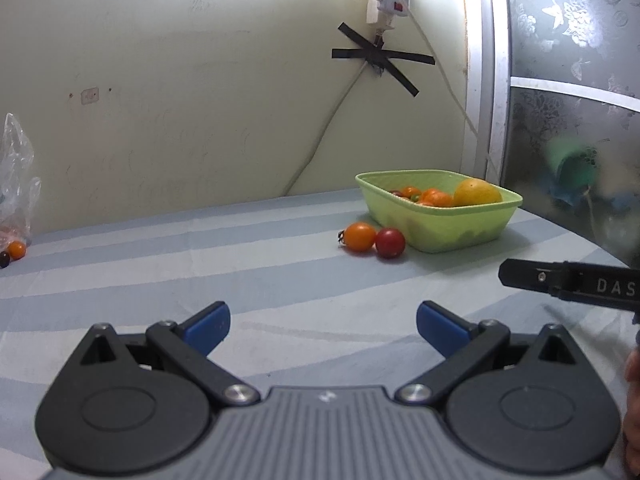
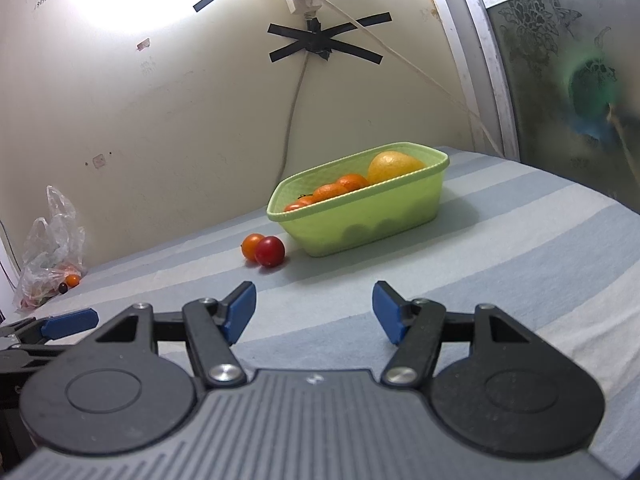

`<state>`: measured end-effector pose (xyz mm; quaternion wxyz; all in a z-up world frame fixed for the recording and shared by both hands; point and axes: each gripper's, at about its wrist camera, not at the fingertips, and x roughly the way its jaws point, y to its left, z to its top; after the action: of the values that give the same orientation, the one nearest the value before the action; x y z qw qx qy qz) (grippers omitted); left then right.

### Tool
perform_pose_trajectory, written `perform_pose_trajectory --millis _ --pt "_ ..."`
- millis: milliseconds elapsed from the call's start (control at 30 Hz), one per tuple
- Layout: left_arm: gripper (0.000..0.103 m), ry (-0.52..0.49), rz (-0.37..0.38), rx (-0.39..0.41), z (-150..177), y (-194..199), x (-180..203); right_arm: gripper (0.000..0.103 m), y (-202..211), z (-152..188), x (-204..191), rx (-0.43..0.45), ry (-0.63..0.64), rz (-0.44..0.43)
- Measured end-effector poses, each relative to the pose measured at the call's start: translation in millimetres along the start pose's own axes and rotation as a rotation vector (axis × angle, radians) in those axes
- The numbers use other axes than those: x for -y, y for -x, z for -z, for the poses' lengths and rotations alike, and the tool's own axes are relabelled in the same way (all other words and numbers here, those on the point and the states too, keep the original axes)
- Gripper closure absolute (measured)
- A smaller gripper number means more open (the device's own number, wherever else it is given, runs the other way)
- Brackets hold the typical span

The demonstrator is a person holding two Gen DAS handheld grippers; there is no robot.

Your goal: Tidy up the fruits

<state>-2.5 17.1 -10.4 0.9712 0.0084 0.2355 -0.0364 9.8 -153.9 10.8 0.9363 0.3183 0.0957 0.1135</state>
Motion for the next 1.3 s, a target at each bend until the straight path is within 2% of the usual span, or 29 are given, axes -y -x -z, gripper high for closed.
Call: perform_pose_trajectory --millis 267,533,667,800,933,1000,1067,1133,1200,1300 --pt "0.000 -0.015 -0.024 -0.026 -0.7 -3.4 2.4 0.036 -1.1 0.7 -2.4 -0.005 0.009 0.019" --pt "0.000 -0.002 -0.012 -0.058 -1.9 -7.6 -1.1 0.036 -2.7 -0.1 -3.4 -0.019 0.014 0.025" --pt "0.000 0.009 0.023 -0.091 -3.8 -12.8 -4.2 0.036 -4.7 -0.6 -5.9 -0.030 0.021 0.040" --pt "0.000 0.095 0.103 -0.134 -9.7 -22.3 -22.7 0.036 -6.5 -1.2 -7.8 -0.034 0.032 0.036" --pt "0.000 0.131 0.076 -0.094 -24.2 -34.5 -44.1 0.036 -14.0 -5.0 -8.5 -0.069 0.035 0.002" --pt "0.000 0.147 0.093 -0.057 -34.8 -42.1 -54.7 0.037 -18.9 -7.4 -12.5 -0.080 0.053 -0.017" --pt "0.000 0.133 0.107 -0.056 -49.2 -53.7 -59.4 0.037 -25.5 -10.2 -18.5 -0.089 0.089 -0.038" --pt "0.000 0.090 0.144 -0.037 -63.0 -65.1 -59.0 0.039 -34.7 -13.4 -24.8 -0.104 0.130 -0.058" --pt "0.001 0.031 0.216 -0.038 -75.6 -81.1 -56.9 0.047 -47.8 -17.8 -30.9 -0.131 0.166 -0.078" --pt "0.011 -0.098 0.352 -0.030 -86.7 -102.5 -49.1 0.057 -71.2 -25.7 -35.9 -0.168 0.187 -0.096"
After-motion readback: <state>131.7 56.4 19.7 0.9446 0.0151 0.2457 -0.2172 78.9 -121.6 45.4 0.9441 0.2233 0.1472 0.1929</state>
